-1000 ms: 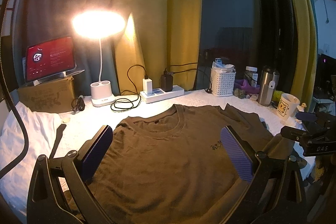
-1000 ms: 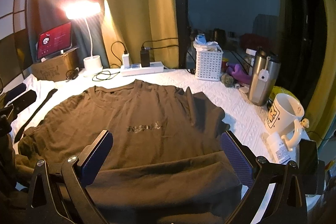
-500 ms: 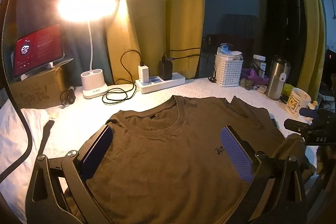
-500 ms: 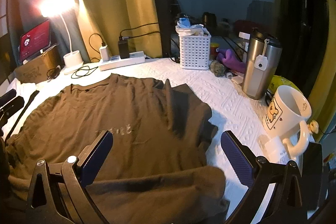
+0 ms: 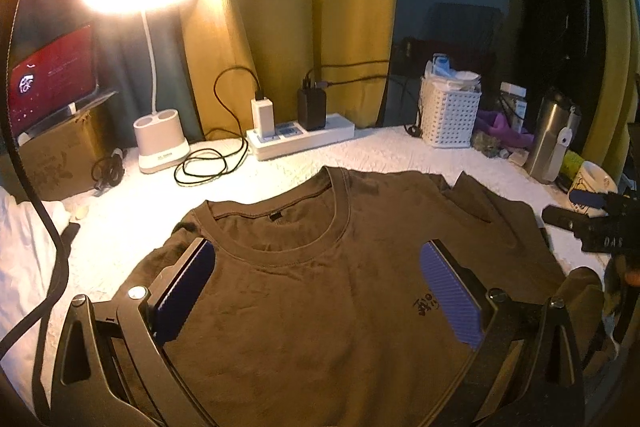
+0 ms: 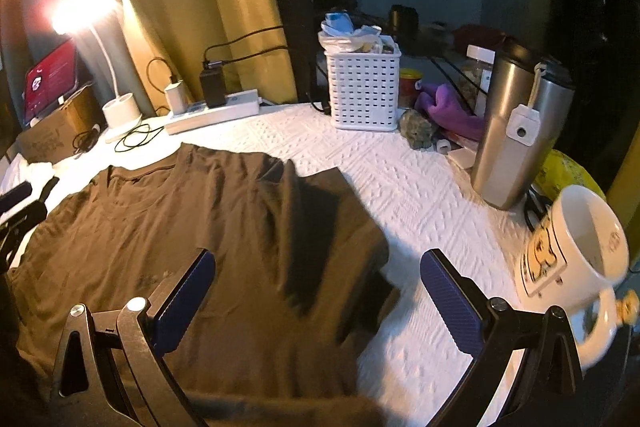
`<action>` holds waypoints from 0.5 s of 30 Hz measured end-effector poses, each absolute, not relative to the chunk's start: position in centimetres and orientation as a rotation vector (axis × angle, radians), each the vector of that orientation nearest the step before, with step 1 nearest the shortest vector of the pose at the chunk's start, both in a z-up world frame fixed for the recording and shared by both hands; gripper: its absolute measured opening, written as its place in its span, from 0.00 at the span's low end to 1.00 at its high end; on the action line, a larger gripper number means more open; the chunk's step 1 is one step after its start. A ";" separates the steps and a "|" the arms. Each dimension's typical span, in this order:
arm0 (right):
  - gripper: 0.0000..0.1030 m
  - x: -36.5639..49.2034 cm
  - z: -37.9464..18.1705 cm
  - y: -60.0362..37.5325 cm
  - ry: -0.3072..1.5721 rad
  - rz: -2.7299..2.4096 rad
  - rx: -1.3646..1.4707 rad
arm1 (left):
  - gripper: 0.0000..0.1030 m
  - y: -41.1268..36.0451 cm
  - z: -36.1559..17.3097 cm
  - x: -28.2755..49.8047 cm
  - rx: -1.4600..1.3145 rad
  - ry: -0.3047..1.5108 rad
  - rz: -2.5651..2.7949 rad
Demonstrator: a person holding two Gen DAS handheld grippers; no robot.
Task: Fold small clothes
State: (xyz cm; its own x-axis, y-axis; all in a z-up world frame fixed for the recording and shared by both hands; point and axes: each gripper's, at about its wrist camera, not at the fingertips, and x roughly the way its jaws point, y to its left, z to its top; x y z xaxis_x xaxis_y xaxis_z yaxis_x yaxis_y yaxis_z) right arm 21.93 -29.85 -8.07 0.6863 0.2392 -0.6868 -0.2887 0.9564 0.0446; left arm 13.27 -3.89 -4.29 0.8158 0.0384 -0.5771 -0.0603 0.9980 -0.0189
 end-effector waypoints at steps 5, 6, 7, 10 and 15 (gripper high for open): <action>0.92 25.1 -9.3 -31.2 0.796 0.299 -0.050 | 0.98 -3.9 -5.0 14.3 -0.030 0.646 0.072; 0.89 25.7 -9.6 -31.5 0.802 0.295 -0.048 | 0.98 -3.9 -5.1 14.5 -0.030 0.651 0.075; 0.87 26.2 -9.9 -31.7 0.809 0.302 -0.042 | 0.98 -3.8 -5.2 14.7 -0.030 0.654 0.077; 0.85 27.6 -11.2 -32.2 0.855 0.354 -0.003 | 0.98 -3.6 -5.5 15.1 -0.030 0.664 0.081; 0.54 28.5 -13.5 -32.2 0.939 0.379 0.016 | 0.98 -3.3 -5.8 15.2 -0.036 0.673 0.077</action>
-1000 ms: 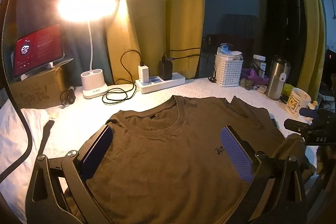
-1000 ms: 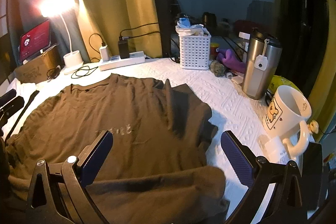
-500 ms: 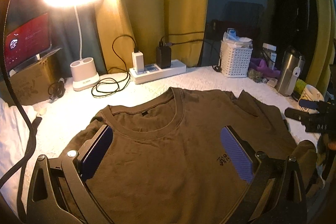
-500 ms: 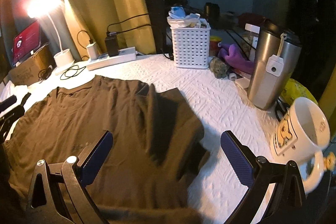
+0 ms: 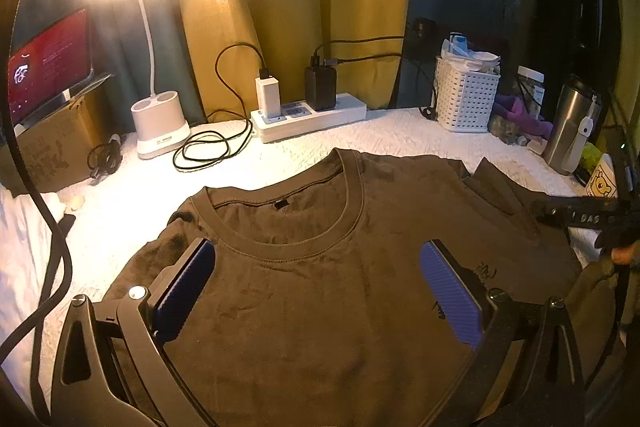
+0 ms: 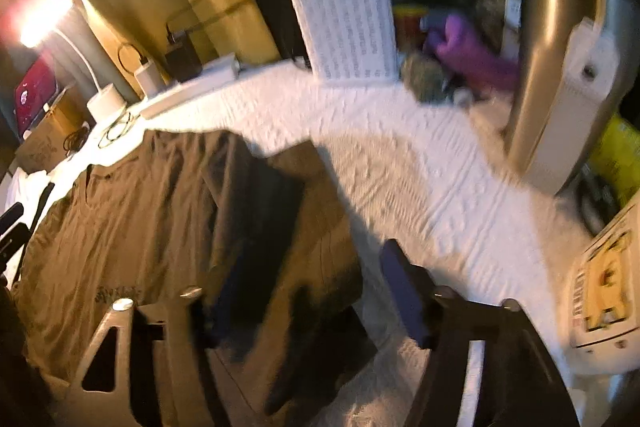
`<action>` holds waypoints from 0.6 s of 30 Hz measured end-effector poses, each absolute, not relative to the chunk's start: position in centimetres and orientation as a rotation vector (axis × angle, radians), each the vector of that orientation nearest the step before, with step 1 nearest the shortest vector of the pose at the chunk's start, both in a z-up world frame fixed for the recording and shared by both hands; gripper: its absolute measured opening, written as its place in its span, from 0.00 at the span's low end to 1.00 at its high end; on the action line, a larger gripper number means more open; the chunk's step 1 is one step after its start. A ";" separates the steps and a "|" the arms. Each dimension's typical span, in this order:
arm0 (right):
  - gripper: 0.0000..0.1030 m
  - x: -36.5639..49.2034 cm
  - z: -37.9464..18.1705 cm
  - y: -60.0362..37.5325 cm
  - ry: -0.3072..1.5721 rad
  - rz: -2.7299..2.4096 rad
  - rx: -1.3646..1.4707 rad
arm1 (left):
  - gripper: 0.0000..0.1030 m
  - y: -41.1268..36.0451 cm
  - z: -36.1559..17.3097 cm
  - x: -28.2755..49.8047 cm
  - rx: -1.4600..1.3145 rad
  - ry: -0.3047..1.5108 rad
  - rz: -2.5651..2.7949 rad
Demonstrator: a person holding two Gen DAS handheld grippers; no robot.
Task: Fold small clothes
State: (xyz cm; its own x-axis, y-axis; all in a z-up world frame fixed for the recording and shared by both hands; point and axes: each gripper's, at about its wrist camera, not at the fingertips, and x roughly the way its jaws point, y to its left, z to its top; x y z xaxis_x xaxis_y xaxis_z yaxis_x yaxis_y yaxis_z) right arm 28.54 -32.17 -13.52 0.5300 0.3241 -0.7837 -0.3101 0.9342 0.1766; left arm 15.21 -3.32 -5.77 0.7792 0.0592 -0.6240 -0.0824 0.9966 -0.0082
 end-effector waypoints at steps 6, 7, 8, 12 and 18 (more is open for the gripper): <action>0.08 27.8 -13.1 -31.5 0.916 0.373 -0.038 | 0.98 -3.0 -5.6 14.7 -0.051 0.665 0.060; 0.07 27.6 -12.7 -31.5 0.899 0.357 -0.051 | 0.98 -3.0 -5.6 14.6 -0.051 0.663 0.057; 0.07 27.3 -12.1 -31.7 0.882 0.344 -0.055 | 0.98 -2.9 -5.5 14.4 -0.051 0.659 0.055; 0.06 26.3 -10.1 -32.4 0.835 0.288 -0.060 | 0.98 -2.4 -5.0 13.6 -0.066 0.641 0.050; 0.06 24.0 -7.9 -31.0 0.786 0.301 -0.120 | 0.98 -1.8 -4.9 12.7 -0.081 0.632 0.042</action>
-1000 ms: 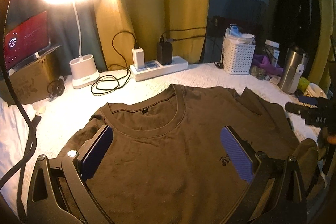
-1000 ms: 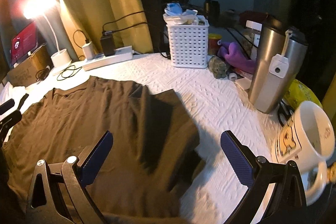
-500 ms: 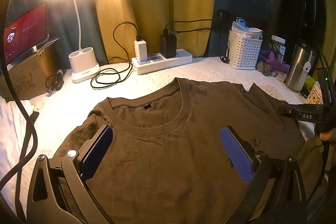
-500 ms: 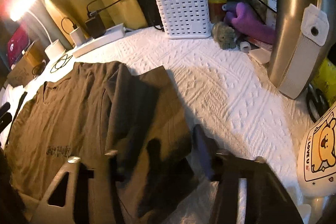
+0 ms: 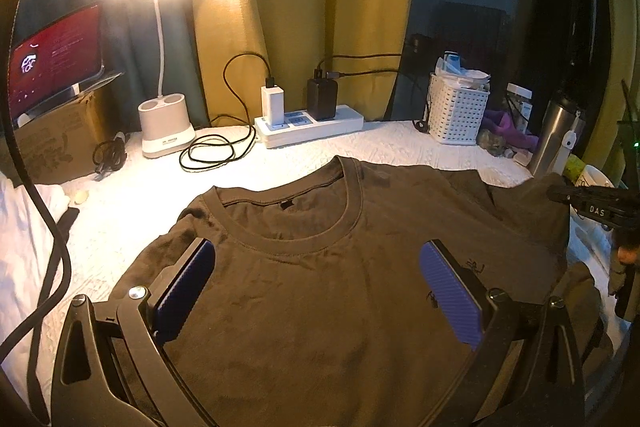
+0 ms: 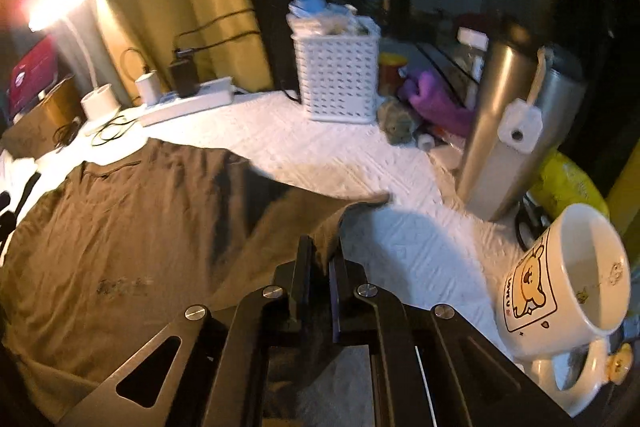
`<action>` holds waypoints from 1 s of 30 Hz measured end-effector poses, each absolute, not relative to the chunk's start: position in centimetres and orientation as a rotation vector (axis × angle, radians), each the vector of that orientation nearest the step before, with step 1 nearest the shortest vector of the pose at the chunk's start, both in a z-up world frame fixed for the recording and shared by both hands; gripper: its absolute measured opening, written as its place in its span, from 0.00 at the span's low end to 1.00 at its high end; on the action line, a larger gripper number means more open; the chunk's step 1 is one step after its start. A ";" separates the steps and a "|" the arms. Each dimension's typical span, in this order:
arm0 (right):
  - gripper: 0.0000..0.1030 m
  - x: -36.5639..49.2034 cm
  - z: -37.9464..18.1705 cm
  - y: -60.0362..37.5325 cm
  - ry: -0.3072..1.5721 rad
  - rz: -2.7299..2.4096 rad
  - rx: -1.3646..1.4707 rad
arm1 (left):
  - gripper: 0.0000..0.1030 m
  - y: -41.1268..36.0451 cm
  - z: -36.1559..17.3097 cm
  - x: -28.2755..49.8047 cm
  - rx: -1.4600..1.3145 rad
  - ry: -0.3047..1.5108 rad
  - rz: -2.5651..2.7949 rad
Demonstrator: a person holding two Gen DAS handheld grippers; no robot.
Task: Fold small clothes
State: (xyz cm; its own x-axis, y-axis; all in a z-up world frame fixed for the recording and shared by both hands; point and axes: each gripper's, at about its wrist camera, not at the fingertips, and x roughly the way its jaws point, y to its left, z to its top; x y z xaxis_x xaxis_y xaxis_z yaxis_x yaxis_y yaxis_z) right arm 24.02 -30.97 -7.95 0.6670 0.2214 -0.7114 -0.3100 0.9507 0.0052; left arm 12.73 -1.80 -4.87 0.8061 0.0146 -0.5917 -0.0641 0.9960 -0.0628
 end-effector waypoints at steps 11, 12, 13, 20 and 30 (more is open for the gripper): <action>0.06 21.1 -8.1 -21.8 0.779 0.486 -0.298 | 0.98 -0.1 -4.8 11.0 -0.108 0.618 0.041; 0.06 20.9 -8.5 -21.0 0.789 0.500 -0.309 | 0.98 0.1 -4.8 10.9 -0.113 0.617 0.042; 0.06 20.7 -8.8 -20.4 0.799 0.512 -0.320 | 0.98 0.3 -4.9 10.8 -0.117 0.617 0.043; 0.07 19.4 -11.6 -17.2 0.904 0.596 -0.348 | 0.98 1.7 -5.4 10.4 -0.146 0.623 0.048; 0.32 18.3 -11.3 -16.7 0.920 0.586 -0.351 | 0.98 3.3 -6.0 10.4 -0.171 0.634 0.065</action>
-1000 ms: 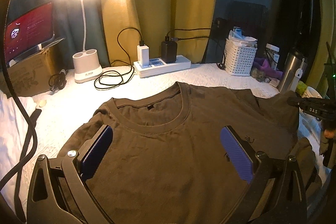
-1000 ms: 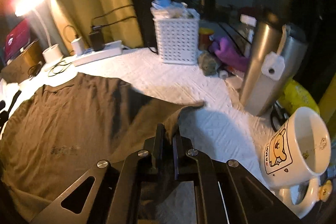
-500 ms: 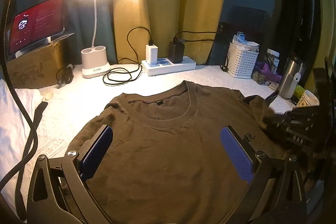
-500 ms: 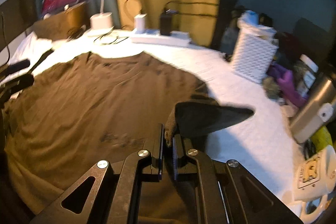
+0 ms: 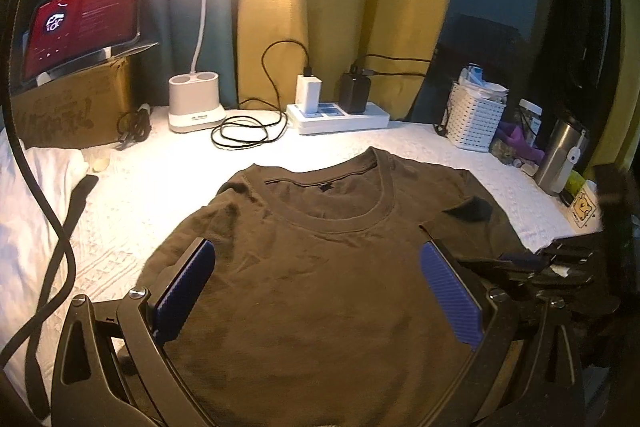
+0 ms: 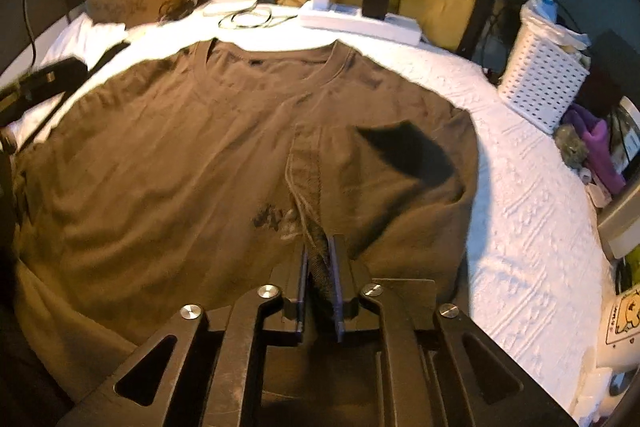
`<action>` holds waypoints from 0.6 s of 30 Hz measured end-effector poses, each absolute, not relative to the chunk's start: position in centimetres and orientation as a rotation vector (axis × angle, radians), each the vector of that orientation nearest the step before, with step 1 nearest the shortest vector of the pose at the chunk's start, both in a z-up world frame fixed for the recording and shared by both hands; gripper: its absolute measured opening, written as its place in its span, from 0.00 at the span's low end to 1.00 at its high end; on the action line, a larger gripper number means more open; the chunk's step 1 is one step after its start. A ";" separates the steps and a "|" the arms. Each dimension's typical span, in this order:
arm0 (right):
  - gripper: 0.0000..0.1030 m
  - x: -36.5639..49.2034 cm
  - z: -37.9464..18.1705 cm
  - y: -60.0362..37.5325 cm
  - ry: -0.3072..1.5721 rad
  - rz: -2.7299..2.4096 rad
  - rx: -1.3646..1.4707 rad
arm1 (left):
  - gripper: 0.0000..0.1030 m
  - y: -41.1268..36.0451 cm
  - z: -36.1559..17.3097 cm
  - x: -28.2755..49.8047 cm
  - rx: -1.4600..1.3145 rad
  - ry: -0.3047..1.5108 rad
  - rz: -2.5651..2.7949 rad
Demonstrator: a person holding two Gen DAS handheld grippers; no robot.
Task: Fold small clothes
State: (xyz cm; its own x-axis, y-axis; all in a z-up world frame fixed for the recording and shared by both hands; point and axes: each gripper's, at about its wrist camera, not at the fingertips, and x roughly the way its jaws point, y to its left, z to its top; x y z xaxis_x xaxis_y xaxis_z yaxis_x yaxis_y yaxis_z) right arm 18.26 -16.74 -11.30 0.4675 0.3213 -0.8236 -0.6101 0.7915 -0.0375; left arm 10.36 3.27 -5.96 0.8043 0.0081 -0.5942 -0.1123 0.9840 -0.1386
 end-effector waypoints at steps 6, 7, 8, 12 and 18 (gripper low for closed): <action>0.82 19.7 -8.6 -17.1 0.850 0.569 -0.310 | 0.98 5.8 -6.0 10.1 -0.170 0.638 0.137; 0.82 20.2 -8.2 -17.2 0.839 0.563 -0.289 | 0.98 6.3 -6.0 10.0 -0.167 0.639 0.151; 0.82 20.8 -8.1 -17.3 0.839 0.560 -0.264 | 0.98 7.0 -6.0 9.8 -0.163 0.641 0.168; 0.82 22.9 -9.2 -17.2 0.882 0.541 -0.204 | 0.98 10.7 -6.1 8.7 -0.164 0.652 0.250; 0.83 24.9 -13.7 -15.1 1.048 0.589 -0.120 | 0.98 16.9 -7.3 7.0 -0.212 0.698 0.347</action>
